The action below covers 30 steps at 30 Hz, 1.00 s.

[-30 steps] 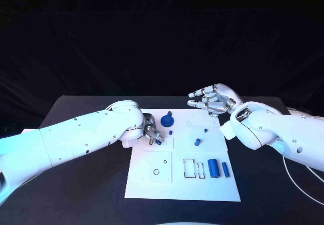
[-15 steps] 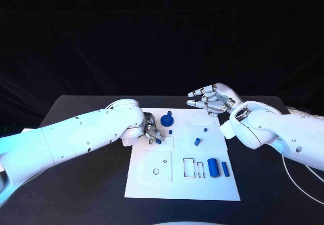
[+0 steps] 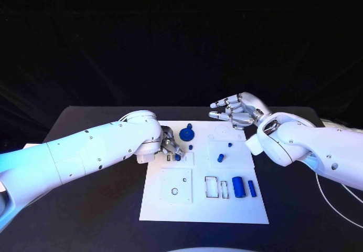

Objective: Assemble the parts on the task board

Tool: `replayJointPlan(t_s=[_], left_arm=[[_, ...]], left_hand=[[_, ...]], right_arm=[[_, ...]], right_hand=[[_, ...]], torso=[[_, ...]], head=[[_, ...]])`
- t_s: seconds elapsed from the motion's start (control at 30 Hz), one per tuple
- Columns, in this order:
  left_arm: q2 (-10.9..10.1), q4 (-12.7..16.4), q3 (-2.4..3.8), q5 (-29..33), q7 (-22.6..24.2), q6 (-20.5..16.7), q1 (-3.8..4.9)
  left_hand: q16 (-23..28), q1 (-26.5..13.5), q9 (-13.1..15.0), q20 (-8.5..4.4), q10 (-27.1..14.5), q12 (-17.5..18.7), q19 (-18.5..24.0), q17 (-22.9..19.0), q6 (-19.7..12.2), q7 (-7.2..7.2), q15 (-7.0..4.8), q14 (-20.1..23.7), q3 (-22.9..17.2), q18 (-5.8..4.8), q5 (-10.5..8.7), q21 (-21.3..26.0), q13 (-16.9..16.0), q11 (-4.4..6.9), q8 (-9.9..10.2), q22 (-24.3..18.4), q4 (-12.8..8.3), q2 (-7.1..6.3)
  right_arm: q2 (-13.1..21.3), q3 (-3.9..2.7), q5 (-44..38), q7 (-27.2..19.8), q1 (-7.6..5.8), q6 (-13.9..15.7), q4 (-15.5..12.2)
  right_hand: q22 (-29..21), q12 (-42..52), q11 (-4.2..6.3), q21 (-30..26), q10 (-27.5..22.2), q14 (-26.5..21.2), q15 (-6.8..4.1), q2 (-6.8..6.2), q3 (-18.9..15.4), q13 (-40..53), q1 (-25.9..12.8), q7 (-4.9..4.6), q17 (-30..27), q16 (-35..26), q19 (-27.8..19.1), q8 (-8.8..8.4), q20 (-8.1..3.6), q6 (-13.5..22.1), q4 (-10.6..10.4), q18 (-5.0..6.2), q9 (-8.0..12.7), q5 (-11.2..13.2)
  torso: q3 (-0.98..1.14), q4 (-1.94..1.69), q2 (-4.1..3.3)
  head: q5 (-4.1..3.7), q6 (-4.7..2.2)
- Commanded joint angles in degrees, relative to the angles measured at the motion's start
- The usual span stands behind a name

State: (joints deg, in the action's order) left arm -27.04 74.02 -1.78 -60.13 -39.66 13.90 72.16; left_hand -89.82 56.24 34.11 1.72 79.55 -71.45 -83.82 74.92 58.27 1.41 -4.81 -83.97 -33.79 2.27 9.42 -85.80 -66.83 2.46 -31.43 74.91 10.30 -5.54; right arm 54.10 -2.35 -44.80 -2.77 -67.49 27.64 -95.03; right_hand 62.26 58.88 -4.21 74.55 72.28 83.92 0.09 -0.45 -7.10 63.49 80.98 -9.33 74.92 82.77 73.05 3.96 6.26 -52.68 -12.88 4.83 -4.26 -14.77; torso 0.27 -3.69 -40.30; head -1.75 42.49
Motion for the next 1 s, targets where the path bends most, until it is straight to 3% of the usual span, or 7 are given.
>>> replayJointPlan(t_s=[0.03,0.6,0.8,1.0], left_arm=[[0.1,-0.2,-0.37,0.6,-3.9,2.9,-0.54],[0.0,-0.5,-0.34,0.4,-3.9,2.8,-0.54],[-0.4,-0.1,-0.21,0.2,-3.8,2.0,-0.55],[-0.9,0.3,-0.11,0.1,-3.6,1.2,-0.55]], left_hand=[[-0.2,-1.2,-0.4,-0.43,0.5,-0.4,-2.4,15.1,0.6,0.11,-0.41,-6.0,1.0,-0.66,0.13,-0.3,-0.2,-0.14,0.2,8.8,0.4,-0.54],[-0.2,-4.1,-1.9,-0.52,1.1,-0.8,-2.7,15.1,1.9,-0.07,-0.49,-6.0,5.7,-0.76,-0.04,-0.5,-0.9,-0.01,0.5,9.3,2.9,-0.89],[-0.2,-5.8,-2.6,-0.65,1.3,-0.8,-2.9,15.1,2.3,-0.25,-0.62,-6.0,11.1,-0.84,-0.21,-0.7,-1.2,0.14,0.3,9.6,5.2,-1.74],[-0.2,-6.1,-3.2,-0.77,1.4,-0.7,-2.9,15.1,2.4,-0.34,-0.72,-6.0,16.1,-0.85,-0.40,-0.7,-1.3,0.22,0.1,9.7,6.2,-1.59]], right_arm=[[0.0,0.00,-0.5,-0.1,0.04,-0.8,-0.1],[0.0,0.01,-0.5,-0.1,0.05,-0.9,-0.3],[0.1,0.02,-0.5,-0.1,0.06,-0.9,-0.3],[0.1,0.02,-0.5,-0.1,0.09,-0.9,-0.3]], right_hand=[[0.0,-0.4,0.11,-0.2,-0.2,3.2,-0.28,0.58,-0.3,-0.1,-0.2,0.13,2.2,-0.1,-0.3,0.23,-0.18,-0.4,-0.1,1.01,-0.1,-0.4],[-0.1,-0.4,0.12,-0.3,-0.2,3.2,-0.29,0.59,-0.4,-0.2,-0.2,0.14,2.1,-0.2,-0.3,0.22,-0.19,-0.4,-0.1,1.02,-0.1,-0.4],[-0.1,-0.4,0.12,-0.3,-0.2,3.2,-0.29,0.59,-0.4,-0.2,-0.2,0.14,2.1,-0.2,-0.3,0.22,-0.19,-0.4,-0.1,1.02,-0.1,-0.4],[-0.2,-0.5,0.11,-0.4,-0.3,3.2,-0.29,0.58,-0.5,-0.3,-0.2,0.14,2.0,-0.3,-0.3,0.20,-0.20,-0.4,-0.1,1.04,-0.1,-0.5]], torso=[[0.01,-0.05,0.00],[-0.03,-0.02,0.00],[-0.04,-0.05,0.03],[-0.06,-0.12,0.05]], head=[[-0.02,-0.02],[-0.04,0.06],[-0.09,0.12],[-0.09,0.10]])
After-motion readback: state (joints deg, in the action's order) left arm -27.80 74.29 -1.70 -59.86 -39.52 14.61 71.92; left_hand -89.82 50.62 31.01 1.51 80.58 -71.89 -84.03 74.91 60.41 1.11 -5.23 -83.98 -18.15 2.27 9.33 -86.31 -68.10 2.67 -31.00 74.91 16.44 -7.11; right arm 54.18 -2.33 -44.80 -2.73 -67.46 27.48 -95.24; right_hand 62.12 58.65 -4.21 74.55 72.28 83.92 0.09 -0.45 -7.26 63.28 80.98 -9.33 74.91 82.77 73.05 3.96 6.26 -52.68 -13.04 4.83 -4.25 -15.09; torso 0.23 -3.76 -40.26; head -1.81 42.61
